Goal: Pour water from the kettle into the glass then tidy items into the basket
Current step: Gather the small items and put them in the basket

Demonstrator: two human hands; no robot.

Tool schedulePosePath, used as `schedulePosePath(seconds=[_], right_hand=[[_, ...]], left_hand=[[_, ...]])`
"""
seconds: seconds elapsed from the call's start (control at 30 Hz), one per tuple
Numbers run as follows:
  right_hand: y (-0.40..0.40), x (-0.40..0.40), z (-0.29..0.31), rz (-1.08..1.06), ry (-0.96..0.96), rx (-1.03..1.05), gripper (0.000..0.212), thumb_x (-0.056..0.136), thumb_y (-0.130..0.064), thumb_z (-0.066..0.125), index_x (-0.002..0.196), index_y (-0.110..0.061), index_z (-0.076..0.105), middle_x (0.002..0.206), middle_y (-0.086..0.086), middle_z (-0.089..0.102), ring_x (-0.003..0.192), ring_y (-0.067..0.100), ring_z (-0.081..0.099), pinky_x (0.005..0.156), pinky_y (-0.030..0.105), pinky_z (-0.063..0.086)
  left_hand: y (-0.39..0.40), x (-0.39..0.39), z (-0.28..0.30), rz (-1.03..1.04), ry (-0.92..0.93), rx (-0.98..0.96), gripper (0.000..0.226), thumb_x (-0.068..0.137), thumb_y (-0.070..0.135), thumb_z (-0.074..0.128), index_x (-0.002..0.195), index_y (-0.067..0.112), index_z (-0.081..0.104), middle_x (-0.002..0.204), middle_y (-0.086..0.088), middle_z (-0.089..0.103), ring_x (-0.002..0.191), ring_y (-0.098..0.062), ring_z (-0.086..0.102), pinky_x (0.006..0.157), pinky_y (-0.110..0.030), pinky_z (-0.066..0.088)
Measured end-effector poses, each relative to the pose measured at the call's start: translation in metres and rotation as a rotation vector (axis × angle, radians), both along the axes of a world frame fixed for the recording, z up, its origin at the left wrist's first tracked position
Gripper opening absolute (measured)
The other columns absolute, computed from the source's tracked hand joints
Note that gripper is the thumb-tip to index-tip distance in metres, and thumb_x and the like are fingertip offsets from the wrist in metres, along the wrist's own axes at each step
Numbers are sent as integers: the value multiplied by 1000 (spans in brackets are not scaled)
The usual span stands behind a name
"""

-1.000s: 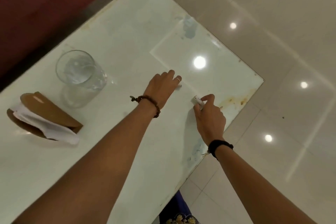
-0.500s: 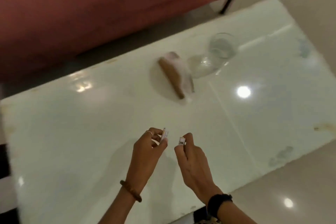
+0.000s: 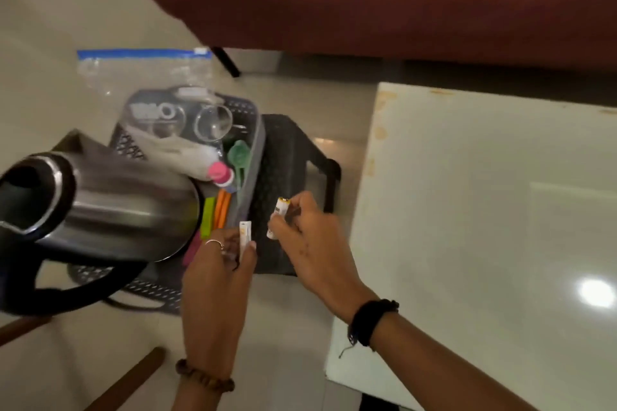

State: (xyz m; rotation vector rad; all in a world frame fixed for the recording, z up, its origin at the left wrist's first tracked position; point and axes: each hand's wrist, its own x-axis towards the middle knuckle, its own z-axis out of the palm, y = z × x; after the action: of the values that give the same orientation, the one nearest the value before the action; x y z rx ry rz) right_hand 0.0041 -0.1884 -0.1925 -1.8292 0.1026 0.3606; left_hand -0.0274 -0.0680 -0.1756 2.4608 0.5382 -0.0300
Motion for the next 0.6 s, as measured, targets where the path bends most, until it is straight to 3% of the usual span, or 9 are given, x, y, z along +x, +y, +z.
schedulePosePath(seconds=[0.1,0.17,0.27,0.4,0.5,0.6], right_hand=[[44,12,-8,38,10,-106,18,89,-42,51,84,-26,44,57,-11,49,49,4,48,41,11,34],[66,13,-13,85,20,-182,20,88,-44,50,83,-24,48,57,-10,50,53,8,50,42,16,29],[89,8,-18,141,-18,-332,23,91,-41,49,85,-18,53,67,-3,58,64,21,56,48,27,33],[111,6,-22,236,-122,-582,30,96,-37,42,91,-12,58,78,6,65,69,25,59,47,27,28],[117,9,-22,301,-202,-706,27,99,-26,40,87,-10,58,78,10,67,70,30,63,44,27,21],[119,21,-22,280,-242,-782,24,98,-19,39,86,-10,57,83,11,67,75,33,64,48,30,24]], left_hand=[[38,7,-12,-16,21,152,14,85,24,61,97,16,61,83,-1,59,73,-15,51,55,-15,29],[56,10,-19,22,35,191,15,85,27,60,96,16,61,85,-1,60,76,-18,52,57,-23,31],[74,7,-32,52,122,207,21,88,39,54,93,19,61,88,-4,66,85,-25,60,64,-28,38],[91,1,-50,55,212,171,23,91,41,48,96,22,59,93,-4,65,85,-21,59,66,-30,40],[92,6,-56,50,162,115,23,91,38,50,100,20,59,96,-5,65,86,-19,57,67,-29,38],[83,21,-60,12,93,90,26,91,35,48,104,16,59,101,-9,62,88,-23,54,69,-32,41]])
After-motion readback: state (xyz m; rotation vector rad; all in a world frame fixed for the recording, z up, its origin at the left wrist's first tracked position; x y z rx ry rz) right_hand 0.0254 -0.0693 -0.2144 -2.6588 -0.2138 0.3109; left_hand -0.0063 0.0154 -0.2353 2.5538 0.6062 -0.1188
